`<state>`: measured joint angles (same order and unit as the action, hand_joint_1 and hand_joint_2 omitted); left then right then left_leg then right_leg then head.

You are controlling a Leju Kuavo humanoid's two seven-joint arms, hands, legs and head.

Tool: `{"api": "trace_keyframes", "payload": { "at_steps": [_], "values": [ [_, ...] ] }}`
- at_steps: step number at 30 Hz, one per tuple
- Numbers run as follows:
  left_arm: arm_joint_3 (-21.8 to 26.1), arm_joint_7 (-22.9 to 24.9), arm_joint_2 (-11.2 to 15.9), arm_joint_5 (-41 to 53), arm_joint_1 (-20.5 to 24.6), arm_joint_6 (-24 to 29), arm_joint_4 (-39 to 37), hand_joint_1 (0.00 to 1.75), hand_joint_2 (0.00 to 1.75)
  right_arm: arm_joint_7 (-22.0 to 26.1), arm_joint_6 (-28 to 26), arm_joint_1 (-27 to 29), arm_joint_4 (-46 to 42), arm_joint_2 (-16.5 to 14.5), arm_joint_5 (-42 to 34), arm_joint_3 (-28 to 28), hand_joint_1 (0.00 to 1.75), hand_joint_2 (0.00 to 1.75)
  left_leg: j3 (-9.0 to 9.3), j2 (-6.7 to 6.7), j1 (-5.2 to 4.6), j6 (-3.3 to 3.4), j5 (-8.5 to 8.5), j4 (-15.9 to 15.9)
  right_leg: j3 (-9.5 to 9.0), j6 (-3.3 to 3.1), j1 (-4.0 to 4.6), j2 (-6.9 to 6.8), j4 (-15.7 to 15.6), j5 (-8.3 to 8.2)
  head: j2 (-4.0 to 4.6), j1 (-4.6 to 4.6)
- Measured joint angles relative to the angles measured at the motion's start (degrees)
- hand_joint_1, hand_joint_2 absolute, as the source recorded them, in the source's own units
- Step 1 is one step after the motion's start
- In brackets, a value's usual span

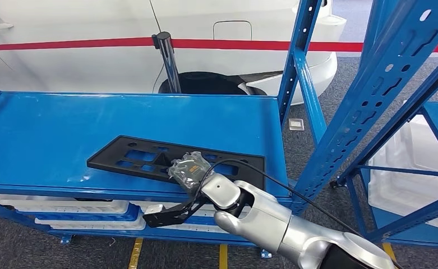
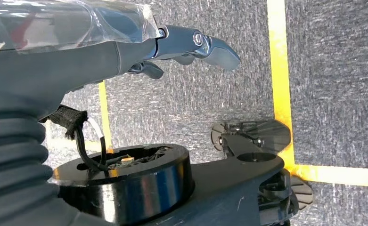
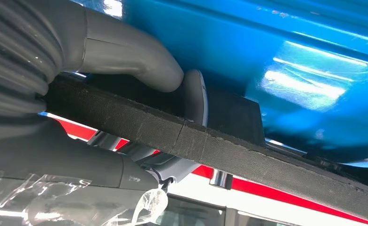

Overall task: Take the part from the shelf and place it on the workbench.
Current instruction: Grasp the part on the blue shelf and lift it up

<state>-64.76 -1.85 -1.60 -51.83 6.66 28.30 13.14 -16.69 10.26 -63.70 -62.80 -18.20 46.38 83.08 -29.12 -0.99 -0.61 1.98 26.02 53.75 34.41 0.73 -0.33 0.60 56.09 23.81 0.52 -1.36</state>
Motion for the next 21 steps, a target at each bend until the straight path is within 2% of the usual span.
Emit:
{"api": "trace_keyframes", "payload": {
  "at_steps": [9,13,18,21],
  "values": [
    [0.00,0.37,0.00,-0.08,0.00,-0.75,0.00,0.00,1.75,-0.14,-0.54,0.04,-0.33,0.38,0.69,0.00,1.75,1.75,0.01,0.00,-0.01,0.00,0.00,0.00,-0.01,0.00,0.00,0.00,0.00,0.00,-0.02,0.01],
    [-0.03,0.77,0.00,0.22,0.00,-1.20,0.00,0.00,1.75,-0.22,-2.88,0.47,-0.66,0.83,2.35,0.00,1.75,1.75,0.00,0.00,-0.01,0.00,0.00,0.01,-0.01,0.00,-0.01,-0.01,0.00,0.00,-0.01,0.01],
    [-0.38,2.26,0.00,1.83,0.01,-1.41,0.00,0.00,1.75,-1.26,-11.36,2.35,-2.74,2.76,14.31,-0.11,1.75,1.75,-0.03,0.01,-0.01,0.00,0.00,0.01,0.05,0.00,0.00,-0.01,0.00,0.00,-0.01,0.01],
    [-1.13,2.74,0.00,3.03,0.04,-1.34,0.00,0.00,1.75,-1.06,-14.48,3.42,-4.72,4.30,21.37,-0.38,1.75,1.75,-0.03,0.02,-0.01,0.01,0.01,0.01,0.06,0.00,0.00,0.01,0.00,0.00,-0.01,0.01]
  ]
}}
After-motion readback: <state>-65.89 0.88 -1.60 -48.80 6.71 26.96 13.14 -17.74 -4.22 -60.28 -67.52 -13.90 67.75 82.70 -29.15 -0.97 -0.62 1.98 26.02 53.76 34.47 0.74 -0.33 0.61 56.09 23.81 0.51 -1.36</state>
